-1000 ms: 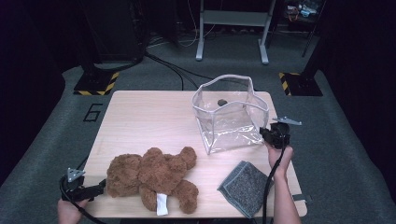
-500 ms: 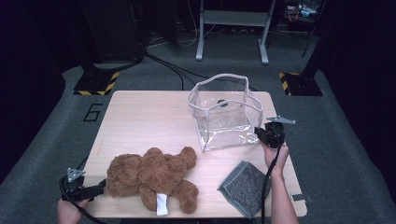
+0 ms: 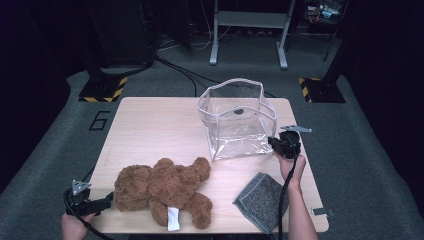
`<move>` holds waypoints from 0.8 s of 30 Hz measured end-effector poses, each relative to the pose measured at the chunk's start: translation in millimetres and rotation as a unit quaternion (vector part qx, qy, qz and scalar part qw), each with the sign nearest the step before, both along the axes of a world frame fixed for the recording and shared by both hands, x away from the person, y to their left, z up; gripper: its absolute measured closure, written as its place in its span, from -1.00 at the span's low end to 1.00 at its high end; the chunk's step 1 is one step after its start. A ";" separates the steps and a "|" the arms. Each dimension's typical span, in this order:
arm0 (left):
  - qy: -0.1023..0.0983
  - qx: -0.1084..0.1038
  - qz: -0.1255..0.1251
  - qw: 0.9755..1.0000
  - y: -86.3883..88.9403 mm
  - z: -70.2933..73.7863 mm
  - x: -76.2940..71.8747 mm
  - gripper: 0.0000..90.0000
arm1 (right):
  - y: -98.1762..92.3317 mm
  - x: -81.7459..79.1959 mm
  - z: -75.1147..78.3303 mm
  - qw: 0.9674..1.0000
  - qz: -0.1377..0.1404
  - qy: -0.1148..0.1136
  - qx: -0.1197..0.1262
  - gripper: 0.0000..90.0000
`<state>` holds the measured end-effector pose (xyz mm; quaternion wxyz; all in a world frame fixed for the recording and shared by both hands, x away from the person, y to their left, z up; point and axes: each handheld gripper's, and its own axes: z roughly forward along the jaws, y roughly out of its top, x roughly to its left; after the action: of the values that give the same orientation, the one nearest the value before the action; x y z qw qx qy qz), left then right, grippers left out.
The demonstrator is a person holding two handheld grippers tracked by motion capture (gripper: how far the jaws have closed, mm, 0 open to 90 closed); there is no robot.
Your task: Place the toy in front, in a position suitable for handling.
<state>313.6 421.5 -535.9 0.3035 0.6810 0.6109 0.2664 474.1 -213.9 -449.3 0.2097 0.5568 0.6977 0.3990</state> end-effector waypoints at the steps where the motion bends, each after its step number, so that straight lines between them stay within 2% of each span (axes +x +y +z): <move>1: -0.001 0.000 0.000 1.000 0.1 0.0 0.1 -1.00 | 1.1 0.2 -0.1 1.000 0.007 0.000 0.002 0.90; 6: -0.001 0.000 0.000 1.000 0.1 0.0 0.1 -1.00 | 5.8 1.4 -0.4 1.000 0.020 -0.003 -0.003 0.90; 24: -0.002 0.002 0.000 1.000 0.3 0.0 0.0 -1.00 | 20.7 3.0 -0.9 0.999 0.034 -0.003 -0.004 0.90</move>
<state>313.7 421.8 -535.9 0.3034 0.6812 0.6096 0.2689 477.1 -193.2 -450.2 0.2004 0.5310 0.7173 0.4041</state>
